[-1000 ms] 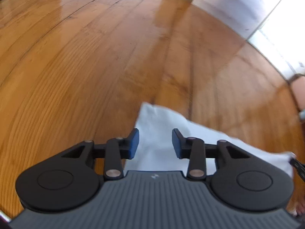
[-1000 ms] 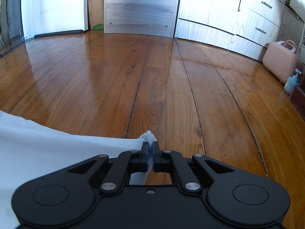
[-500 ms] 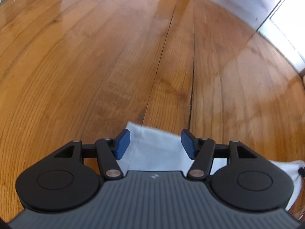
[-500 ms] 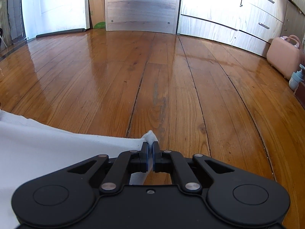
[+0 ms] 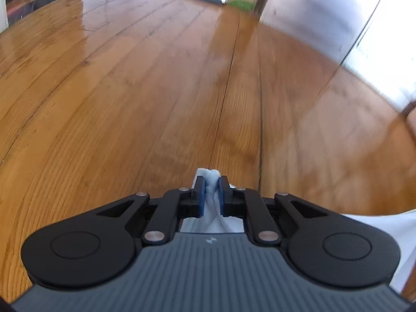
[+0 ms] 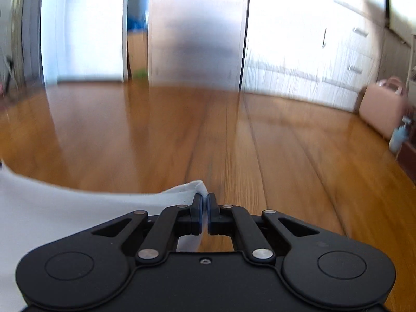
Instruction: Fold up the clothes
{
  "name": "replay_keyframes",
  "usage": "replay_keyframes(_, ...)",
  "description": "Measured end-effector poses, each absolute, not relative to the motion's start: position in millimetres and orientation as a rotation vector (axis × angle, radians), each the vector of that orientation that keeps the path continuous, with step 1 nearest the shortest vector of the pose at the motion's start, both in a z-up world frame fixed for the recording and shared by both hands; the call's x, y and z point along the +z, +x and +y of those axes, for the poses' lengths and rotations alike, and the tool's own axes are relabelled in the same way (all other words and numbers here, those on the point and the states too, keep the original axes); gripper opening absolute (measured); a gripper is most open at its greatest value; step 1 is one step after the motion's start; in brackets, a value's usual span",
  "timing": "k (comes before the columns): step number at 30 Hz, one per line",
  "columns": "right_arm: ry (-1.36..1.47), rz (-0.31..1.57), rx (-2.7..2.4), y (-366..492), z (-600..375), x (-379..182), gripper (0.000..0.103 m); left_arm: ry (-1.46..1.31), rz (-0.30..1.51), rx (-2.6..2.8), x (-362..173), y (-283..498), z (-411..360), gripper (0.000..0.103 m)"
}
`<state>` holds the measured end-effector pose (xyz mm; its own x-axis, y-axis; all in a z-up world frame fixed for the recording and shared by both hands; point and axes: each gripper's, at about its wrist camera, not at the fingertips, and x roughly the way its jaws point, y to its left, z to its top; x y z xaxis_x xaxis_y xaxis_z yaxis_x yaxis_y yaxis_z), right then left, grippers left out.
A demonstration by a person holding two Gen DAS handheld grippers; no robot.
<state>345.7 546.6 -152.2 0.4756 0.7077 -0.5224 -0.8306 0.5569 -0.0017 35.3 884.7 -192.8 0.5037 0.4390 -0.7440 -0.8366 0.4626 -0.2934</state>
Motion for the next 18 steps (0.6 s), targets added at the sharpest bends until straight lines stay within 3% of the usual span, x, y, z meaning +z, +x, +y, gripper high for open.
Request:
replay_keyframes(5,-0.227,0.514,1.005,361.1,573.8,-133.7,0.003,-0.751,0.577,0.899,-190.5,7.2,907.7,0.005)
replay_keyframes(11,-0.324,0.742,0.895,398.3,639.0,-185.6,0.004,-0.758,0.638,0.959,-211.6,-2.6,917.6,0.005)
replay_keyframes(13,-0.299,0.797,0.826,408.5,639.9,-201.3,0.014,-0.785,0.607,0.950,-212.5,-7.8,913.3,0.006)
replay_keyframes(16,-0.113,0.906,0.839,424.8,620.0,-210.3,0.020,-0.689,0.647,0.950,-208.6,-3.6,907.0,0.007)
replay_keyframes(17,-0.046,0.953,0.857,429.7,611.9,-213.4,0.026,-0.666,0.653,0.926,-206.4,-2.7,903.4,0.008)
replay_keyframes(18,0.009,0.998,0.871,433.3,603.6,-216.3,0.041,-0.652,0.656,0.891,-204.1,-2.2,899.4,0.013)
